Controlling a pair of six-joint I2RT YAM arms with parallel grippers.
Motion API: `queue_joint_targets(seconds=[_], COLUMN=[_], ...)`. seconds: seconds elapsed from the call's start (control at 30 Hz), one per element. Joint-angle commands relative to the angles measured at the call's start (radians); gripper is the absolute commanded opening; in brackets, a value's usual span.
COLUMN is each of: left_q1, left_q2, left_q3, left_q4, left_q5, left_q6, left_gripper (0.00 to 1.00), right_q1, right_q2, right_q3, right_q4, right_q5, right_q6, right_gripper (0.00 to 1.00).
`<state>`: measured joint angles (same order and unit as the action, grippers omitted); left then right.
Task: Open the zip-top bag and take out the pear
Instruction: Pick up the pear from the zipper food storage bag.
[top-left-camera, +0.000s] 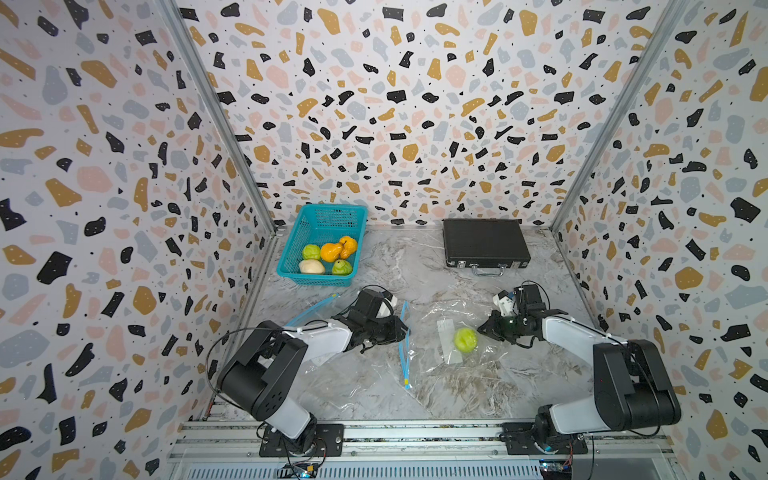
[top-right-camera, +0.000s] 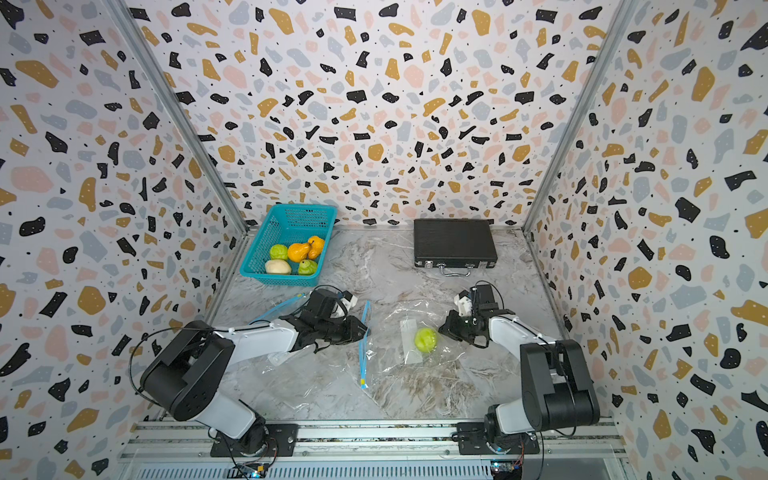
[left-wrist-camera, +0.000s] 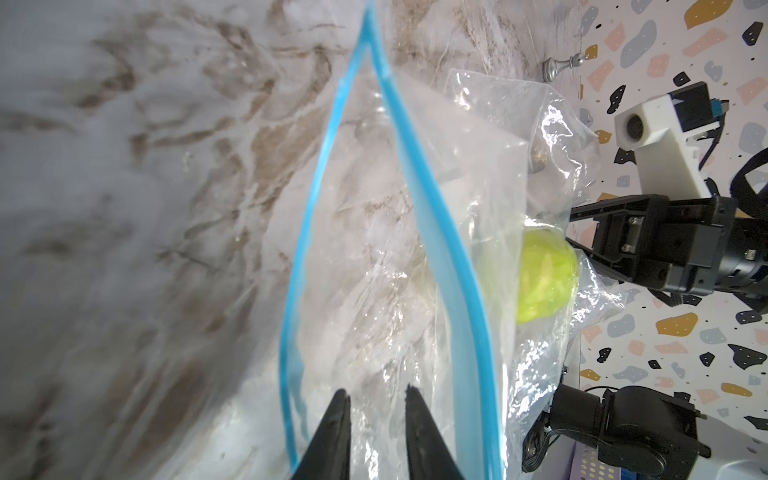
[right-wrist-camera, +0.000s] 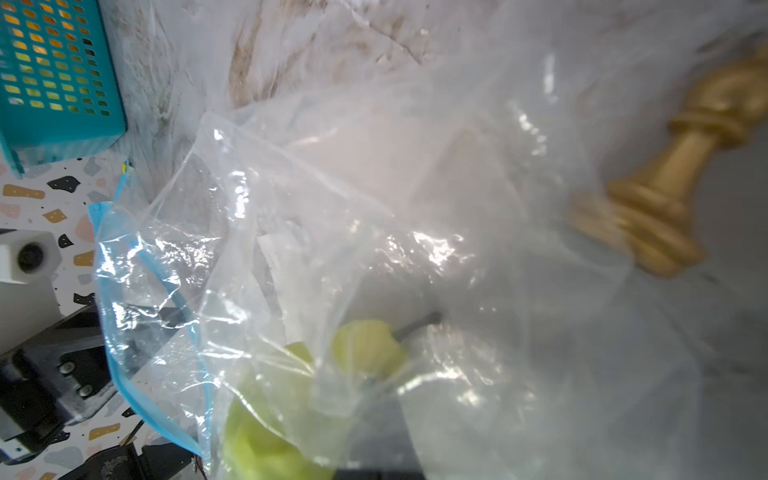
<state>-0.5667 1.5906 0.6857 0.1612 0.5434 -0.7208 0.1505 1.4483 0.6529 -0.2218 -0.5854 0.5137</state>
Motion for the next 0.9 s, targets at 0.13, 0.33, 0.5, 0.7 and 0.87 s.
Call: queue_joint_targets(seconds=[0.13,0.33,0.5,0.7,0.87], left_q1=[-0.037,-0.062,-0.084,-0.137,-0.148], left_q2=[0.062,0.115,0.171,0.181,0.210], left_q3=[-0.007,-0.069,-0.116,-0.100,-0.164], left_q4=[0.182,0.393,0.501,0.495,0.793], left_q5=[0.064,0.136,0.165,0.159,0.168], left_q6=[-0.099,-0.223,-0.269,-0.269,-0.407], left_gripper=[0.30,0.41,0.41,0.40,0.43], right_q1=[0.055,0.070,0.088,0.103,0.107], right_q2=[0.018,0.018,0.012,0.005,-0.009], right_q3=[-0.049,-0.091,-0.105,-0.118,-0.146], right_q4=[0.072,0.135,0.158,0.171,0.222], right_q5=[0.036,0.045,0.050,0.052,0.056], right_q6=[0.035,0.079,0.096,0.118,0.143], right_gripper=[0.00,0.00,0.00,0.00,0.00])
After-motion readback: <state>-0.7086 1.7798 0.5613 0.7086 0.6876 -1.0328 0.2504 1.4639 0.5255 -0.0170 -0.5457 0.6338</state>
